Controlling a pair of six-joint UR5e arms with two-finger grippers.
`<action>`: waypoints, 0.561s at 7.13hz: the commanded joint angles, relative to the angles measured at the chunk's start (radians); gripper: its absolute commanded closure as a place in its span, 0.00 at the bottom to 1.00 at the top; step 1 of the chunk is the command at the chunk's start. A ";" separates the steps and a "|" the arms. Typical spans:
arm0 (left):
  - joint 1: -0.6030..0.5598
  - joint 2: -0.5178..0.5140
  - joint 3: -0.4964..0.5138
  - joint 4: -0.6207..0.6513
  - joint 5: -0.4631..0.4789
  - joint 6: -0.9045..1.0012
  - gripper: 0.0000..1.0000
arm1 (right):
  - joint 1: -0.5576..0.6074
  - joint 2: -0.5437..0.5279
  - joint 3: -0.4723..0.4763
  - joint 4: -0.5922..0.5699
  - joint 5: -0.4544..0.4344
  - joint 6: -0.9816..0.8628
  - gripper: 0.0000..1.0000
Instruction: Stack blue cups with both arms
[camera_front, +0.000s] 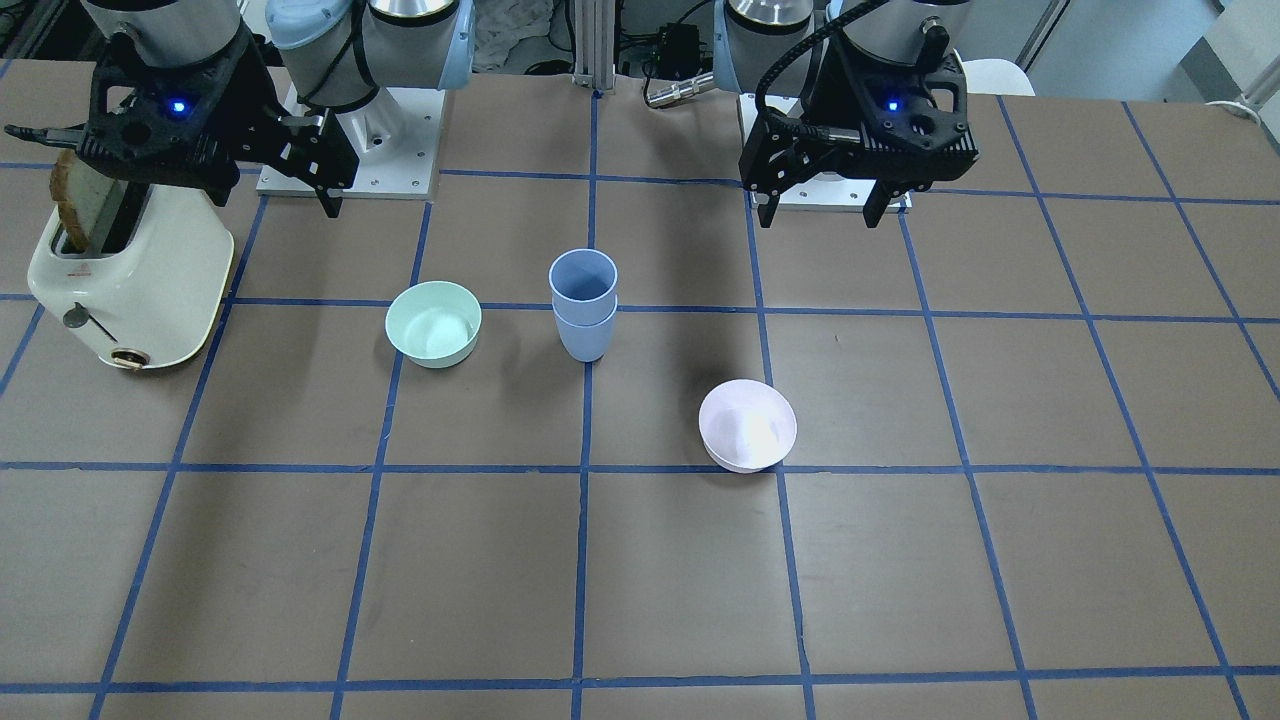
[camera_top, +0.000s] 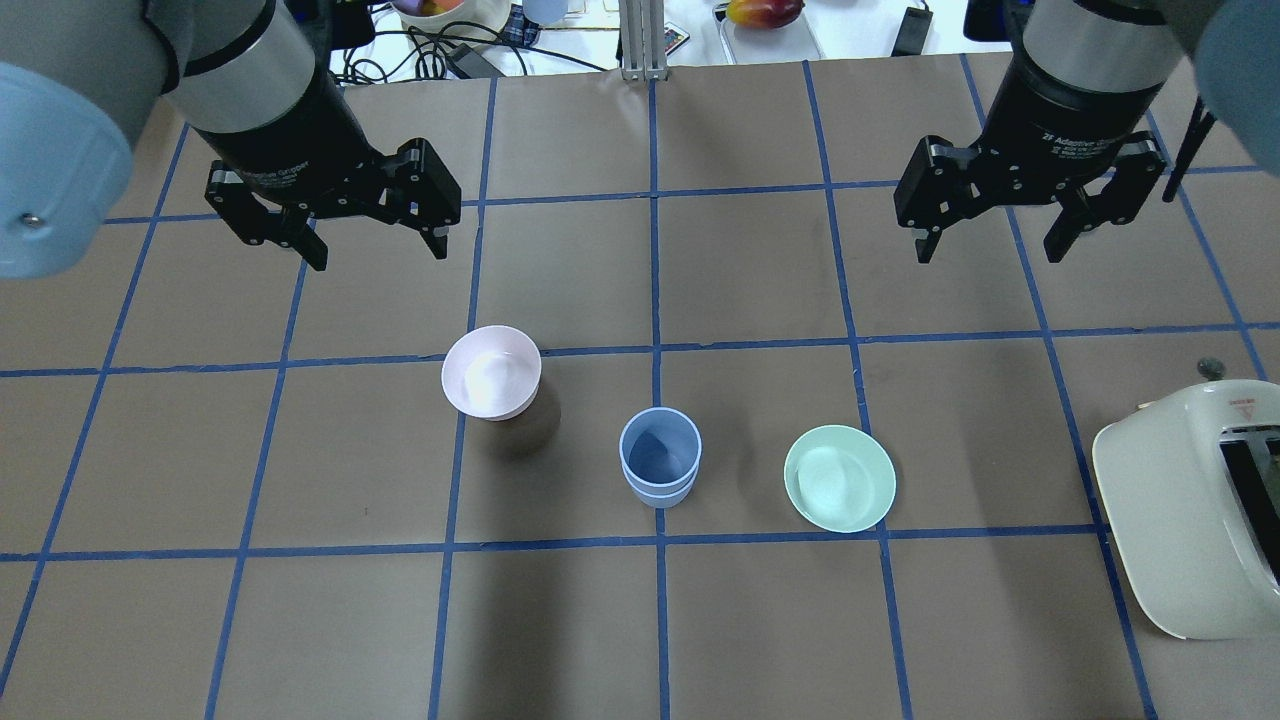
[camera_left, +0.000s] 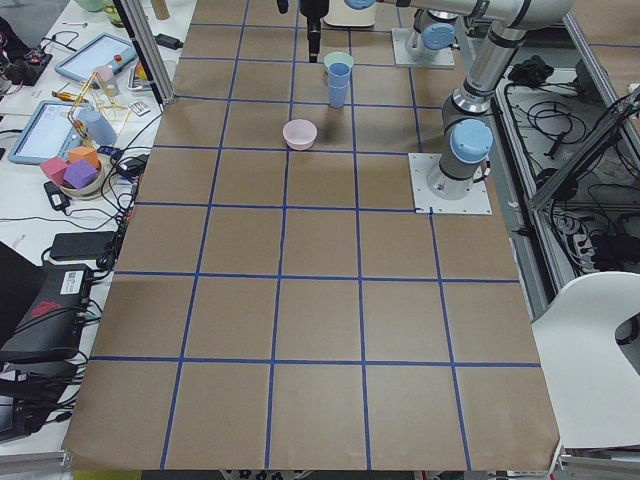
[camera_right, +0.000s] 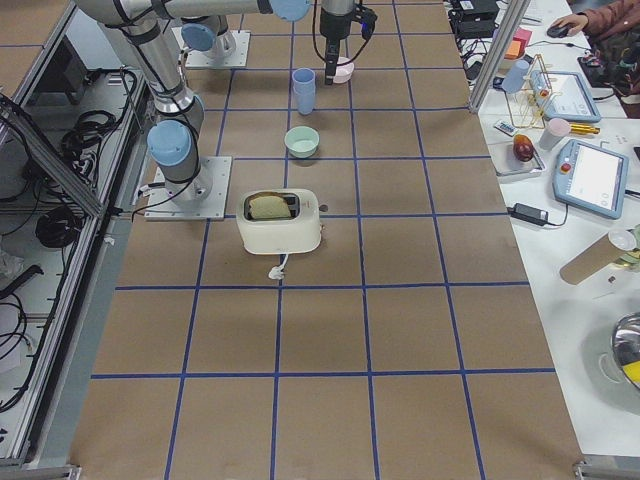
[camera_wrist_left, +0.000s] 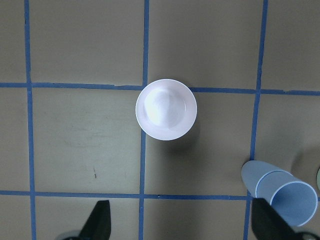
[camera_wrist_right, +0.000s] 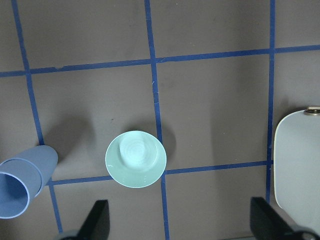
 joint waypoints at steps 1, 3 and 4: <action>-0.002 0.000 0.000 0.000 0.000 0.000 0.00 | 0.002 -0.004 0.001 0.002 0.064 -0.001 0.00; -0.002 0.000 0.000 0.000 0.000 0.000 0.00 | 0.002 -0.001 0.002 0.002 0.044 -0.003 0.00; -0.002 -0.002 0.000 0.000 0.000 -0.003 0.00 | 0.002 -0.001 0.002 0.002 0.041 -0.003 0.00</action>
